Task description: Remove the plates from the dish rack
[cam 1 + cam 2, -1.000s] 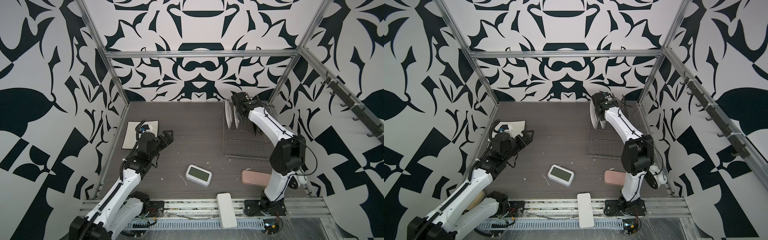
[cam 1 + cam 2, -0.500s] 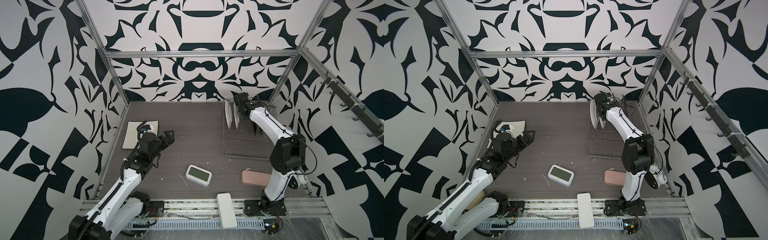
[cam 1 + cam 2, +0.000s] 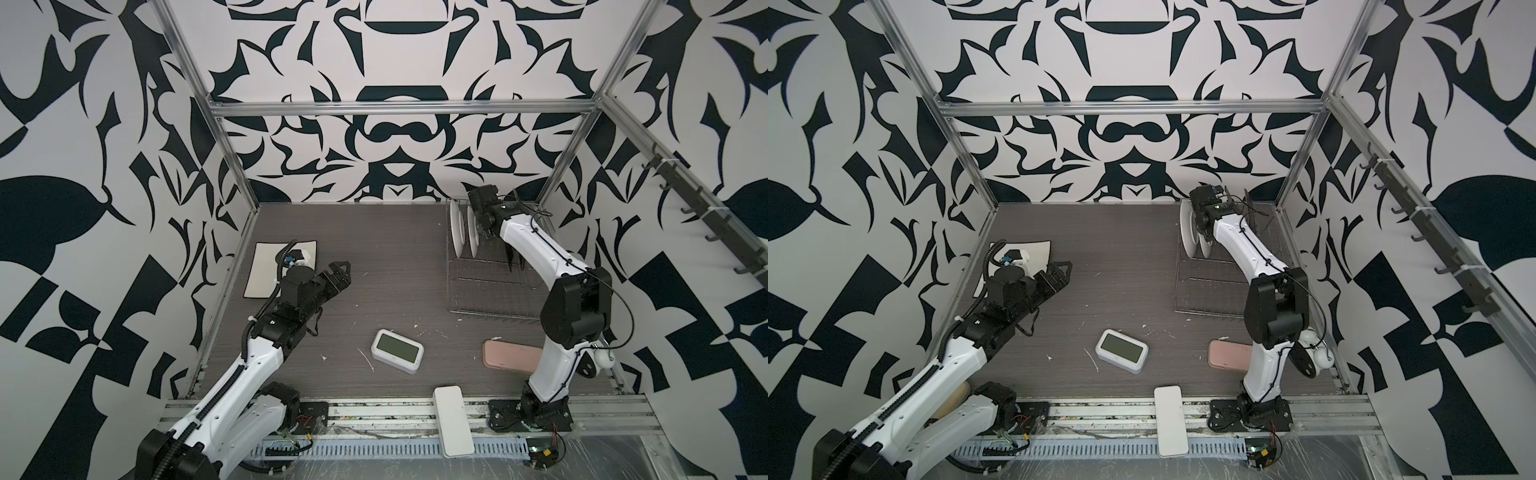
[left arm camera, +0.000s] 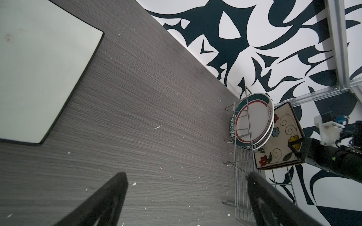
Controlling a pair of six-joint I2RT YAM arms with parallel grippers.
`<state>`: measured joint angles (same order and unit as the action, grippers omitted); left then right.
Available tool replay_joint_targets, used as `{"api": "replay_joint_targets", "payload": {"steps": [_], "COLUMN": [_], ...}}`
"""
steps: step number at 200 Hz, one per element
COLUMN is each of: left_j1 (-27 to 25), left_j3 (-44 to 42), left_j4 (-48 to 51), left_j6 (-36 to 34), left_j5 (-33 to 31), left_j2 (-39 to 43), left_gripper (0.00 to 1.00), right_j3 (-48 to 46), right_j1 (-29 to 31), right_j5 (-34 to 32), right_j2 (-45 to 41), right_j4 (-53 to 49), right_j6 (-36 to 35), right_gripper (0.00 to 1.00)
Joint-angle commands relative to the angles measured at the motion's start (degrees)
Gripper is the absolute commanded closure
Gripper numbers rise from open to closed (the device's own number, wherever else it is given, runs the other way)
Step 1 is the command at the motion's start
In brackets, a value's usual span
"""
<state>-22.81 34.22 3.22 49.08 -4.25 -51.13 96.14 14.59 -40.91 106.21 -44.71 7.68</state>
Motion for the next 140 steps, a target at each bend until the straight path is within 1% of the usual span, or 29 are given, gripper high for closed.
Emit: {"api": "replay_joint_targets", "payload": {"steps": [1,39,97,140], "left_j1": [-0.39,-0.57,-0.92,-1.09], "left_j3": [0.5,0.5,0.41,0.41], "left_j4": [-0.68,-0.59,-0.39,-0.32], "left_j6": [-0.12,-0.14,-0.12,-0.12], "left_j5": [-1.02,-1.2,-1.5,-1.64], "left_j2": [-0.1,-0.06,0.16,0.07], "left_gripper": [0.01,0.01,0.0,0.0], "right_j3": [-0.12,-0.05,0.32,0.46], "right_j1": [-0.38,-0.44,-0.43,-0.43], "right_j5": [-0.15,-0.62,-0.73,-0.84], "right_j2": [-0.65,-0.57,-0.57,-0.75], "right_j4": [0.77,0.93,0.71,0.71], "right_j6": [0.23,0.06,-0.39,-0.66], "right_gripper": [0.61,0.65,0.75,0.79]}}
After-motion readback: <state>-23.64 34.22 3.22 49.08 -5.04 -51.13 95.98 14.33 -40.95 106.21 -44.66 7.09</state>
